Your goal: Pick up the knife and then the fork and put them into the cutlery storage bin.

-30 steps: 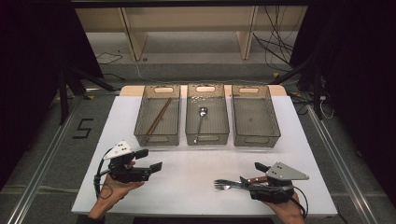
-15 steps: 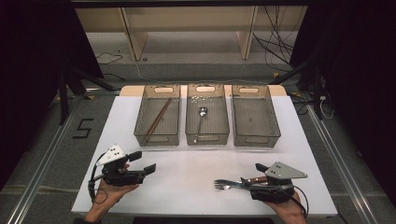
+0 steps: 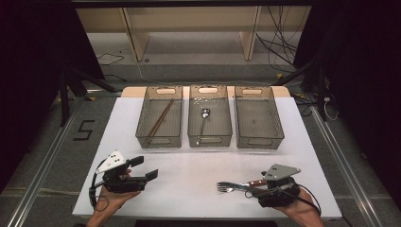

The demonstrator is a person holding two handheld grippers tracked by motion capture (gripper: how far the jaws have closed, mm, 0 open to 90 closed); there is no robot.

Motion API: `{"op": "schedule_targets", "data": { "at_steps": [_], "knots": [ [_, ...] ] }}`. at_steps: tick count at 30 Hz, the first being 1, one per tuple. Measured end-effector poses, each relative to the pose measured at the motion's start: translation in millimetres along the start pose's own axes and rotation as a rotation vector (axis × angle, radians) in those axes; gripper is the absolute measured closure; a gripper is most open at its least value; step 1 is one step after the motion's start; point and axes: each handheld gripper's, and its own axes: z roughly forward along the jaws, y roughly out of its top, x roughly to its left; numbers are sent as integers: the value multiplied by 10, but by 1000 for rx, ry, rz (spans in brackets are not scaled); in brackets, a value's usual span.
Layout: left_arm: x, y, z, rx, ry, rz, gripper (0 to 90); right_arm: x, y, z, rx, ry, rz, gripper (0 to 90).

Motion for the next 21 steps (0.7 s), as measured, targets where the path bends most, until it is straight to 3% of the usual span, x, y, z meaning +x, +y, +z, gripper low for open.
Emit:
{"op": "schedule_targets", "data": {
  "at_steps": [5,11,21],
  "knots": [
    [0,-12,1,6,-3,1,184,3,37,44,121,32,-62,349],
    [-8,-11,2,6,-6,2,184,-43,36,86,224,55,-87,401],
    [-11,-16,0,-1,-2,3,183,-83,73,153,321,77,-133,510]
  ]
}}
